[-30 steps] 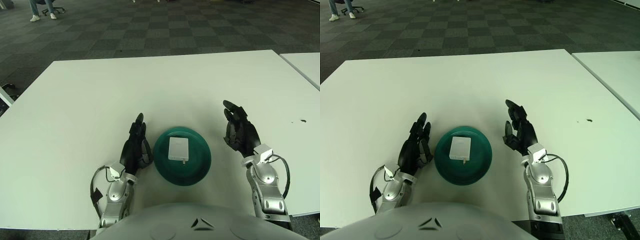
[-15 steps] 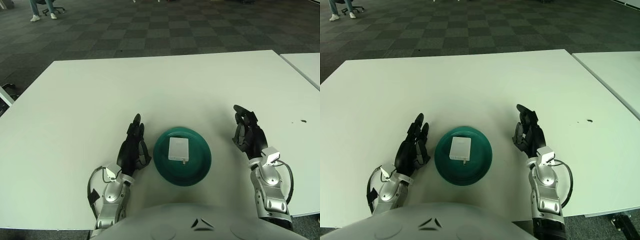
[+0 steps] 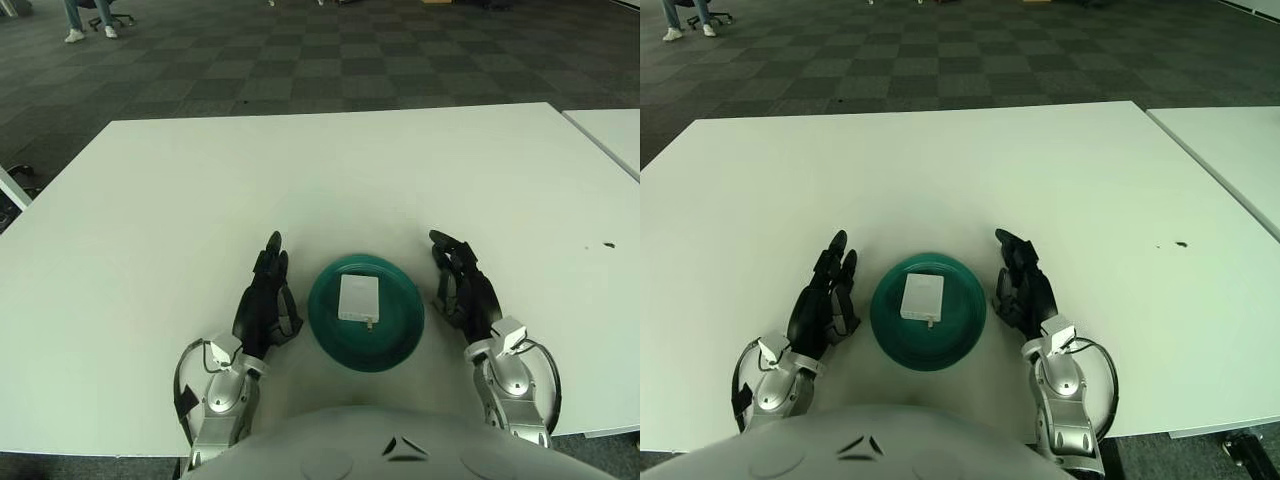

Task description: Put the charger into the plate.

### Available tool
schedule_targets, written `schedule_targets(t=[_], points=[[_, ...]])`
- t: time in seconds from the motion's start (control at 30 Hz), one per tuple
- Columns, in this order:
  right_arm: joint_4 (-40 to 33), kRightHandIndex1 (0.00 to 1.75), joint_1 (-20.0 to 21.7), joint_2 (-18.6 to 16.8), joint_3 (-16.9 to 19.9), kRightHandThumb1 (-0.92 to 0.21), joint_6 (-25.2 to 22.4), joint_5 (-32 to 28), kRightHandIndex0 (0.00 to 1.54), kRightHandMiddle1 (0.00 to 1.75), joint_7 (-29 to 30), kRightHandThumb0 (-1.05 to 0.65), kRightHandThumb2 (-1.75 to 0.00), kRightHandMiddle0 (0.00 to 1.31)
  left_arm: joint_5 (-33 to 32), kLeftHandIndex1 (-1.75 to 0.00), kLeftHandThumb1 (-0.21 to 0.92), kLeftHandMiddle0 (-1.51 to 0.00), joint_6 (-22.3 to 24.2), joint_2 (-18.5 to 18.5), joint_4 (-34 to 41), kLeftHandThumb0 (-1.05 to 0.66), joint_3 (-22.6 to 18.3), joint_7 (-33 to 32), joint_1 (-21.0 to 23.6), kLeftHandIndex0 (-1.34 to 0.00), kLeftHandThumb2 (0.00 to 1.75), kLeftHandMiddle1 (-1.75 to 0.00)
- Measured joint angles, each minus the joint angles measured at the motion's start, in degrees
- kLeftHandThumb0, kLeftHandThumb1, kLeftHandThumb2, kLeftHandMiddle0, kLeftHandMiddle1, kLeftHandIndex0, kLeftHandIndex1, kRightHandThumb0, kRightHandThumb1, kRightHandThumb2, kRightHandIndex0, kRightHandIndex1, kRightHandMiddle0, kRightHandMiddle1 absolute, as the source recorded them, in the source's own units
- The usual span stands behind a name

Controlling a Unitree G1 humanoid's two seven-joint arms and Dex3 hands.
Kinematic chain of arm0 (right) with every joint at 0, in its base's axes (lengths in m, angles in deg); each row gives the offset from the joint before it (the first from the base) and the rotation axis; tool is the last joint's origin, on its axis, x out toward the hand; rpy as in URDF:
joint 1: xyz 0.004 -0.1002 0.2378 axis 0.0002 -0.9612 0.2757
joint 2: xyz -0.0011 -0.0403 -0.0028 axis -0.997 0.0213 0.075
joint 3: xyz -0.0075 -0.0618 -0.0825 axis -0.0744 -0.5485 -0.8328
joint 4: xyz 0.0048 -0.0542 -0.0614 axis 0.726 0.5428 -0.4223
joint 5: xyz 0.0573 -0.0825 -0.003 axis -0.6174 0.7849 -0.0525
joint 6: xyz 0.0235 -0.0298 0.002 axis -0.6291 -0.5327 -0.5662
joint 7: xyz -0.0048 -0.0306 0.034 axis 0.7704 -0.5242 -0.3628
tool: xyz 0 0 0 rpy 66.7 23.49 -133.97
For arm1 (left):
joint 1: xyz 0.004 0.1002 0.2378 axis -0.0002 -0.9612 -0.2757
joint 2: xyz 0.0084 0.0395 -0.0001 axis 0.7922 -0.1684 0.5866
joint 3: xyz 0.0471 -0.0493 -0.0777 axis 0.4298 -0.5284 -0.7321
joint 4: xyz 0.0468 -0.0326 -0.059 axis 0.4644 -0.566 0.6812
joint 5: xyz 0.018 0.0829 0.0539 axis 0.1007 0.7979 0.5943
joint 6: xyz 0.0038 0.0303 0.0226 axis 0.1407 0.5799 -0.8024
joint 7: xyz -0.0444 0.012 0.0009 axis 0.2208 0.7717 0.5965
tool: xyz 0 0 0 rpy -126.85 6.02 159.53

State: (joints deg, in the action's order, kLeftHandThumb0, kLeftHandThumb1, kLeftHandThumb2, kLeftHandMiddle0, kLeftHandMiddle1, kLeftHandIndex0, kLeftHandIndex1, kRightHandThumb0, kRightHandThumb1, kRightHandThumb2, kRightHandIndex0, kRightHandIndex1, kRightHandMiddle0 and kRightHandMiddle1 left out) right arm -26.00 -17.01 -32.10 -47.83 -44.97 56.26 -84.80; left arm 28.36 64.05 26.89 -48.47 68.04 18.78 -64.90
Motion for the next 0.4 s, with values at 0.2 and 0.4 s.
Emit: schedule_targets(t=[0.2,0.4], points=[[3.0,0.0,0.5,-0.6,0.2,-0.92,3.2,-0.6,0.08,0.58,0.0,-1.0,-0.9,0.0,0.9,-0.02,0.92,-0.03,0.7,-0.1,0.3,-1.05,0.3,-0.5,-0.1,-0.04,1.09,-0.01],[4.8,0.0,0.6,-1.8,0.1,-0.92,5.5,-0.7,0.07,0.53,0.5,-0.99,-0.91,0.0,1.6,-0.03,0.92,-0.03,0.7,-0.4,0.3,-1.05,0.4,-1.2,-0.1,-0.04,1.07,-0.01]])
